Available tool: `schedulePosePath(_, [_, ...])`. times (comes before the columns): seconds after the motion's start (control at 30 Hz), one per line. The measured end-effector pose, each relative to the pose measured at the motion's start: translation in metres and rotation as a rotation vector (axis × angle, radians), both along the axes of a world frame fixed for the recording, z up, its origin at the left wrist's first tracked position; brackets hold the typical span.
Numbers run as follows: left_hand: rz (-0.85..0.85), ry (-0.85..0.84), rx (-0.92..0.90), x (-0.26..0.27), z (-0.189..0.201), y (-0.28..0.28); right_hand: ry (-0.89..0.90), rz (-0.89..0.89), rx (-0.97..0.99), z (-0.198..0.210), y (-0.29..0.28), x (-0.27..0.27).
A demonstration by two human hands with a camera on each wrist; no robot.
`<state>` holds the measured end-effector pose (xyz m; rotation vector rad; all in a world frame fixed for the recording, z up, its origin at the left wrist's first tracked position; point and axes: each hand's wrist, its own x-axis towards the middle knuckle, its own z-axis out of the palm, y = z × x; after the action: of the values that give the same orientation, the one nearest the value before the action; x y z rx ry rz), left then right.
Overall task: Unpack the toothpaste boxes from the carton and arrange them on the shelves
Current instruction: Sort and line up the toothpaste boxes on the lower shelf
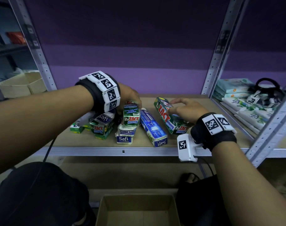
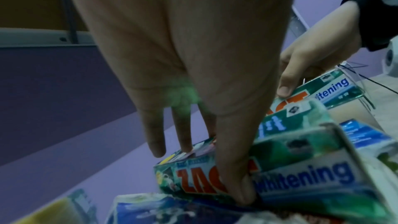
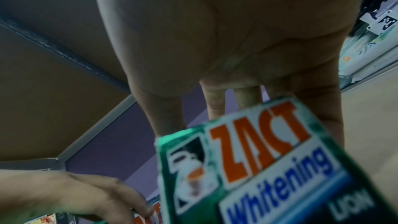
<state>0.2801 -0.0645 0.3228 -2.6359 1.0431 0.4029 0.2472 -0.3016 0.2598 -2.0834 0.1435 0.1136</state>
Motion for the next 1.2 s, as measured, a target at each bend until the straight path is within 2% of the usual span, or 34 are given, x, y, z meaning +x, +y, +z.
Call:
schedulePosePath(0.27, [-0.016,0.036,-0.093,-0.003,0.007,-0.030,-0.062,-0.081,0.035,0.001,-0.020,-0.001])
schedulePosePath(0.5, [-0.011,-0.089,-0.073,0.002,-0.005,-0.072,-0.145,-0.167,0.094,0.002,-0.052,-0.004])
schedulePosePath(0.73, [0.011,-0.159,-0.034,0.004,-0.024,-0.117,-0.223,-0.251,0.038,0.001,-0.088,-0.005])
schedulePosePath(1.0, [0.026,-0.147,0.081,0.009,-0.048,-0.161,-0.228,-0.292,0.004,-0.008,-0.113,-0.003])
schedulePosePath(1.2, [-0.002,-0.093,0.033,0.006,-0.055,-0.177,-0.208,-0.328,-0.002,-0.010,-0.120,-0.003])
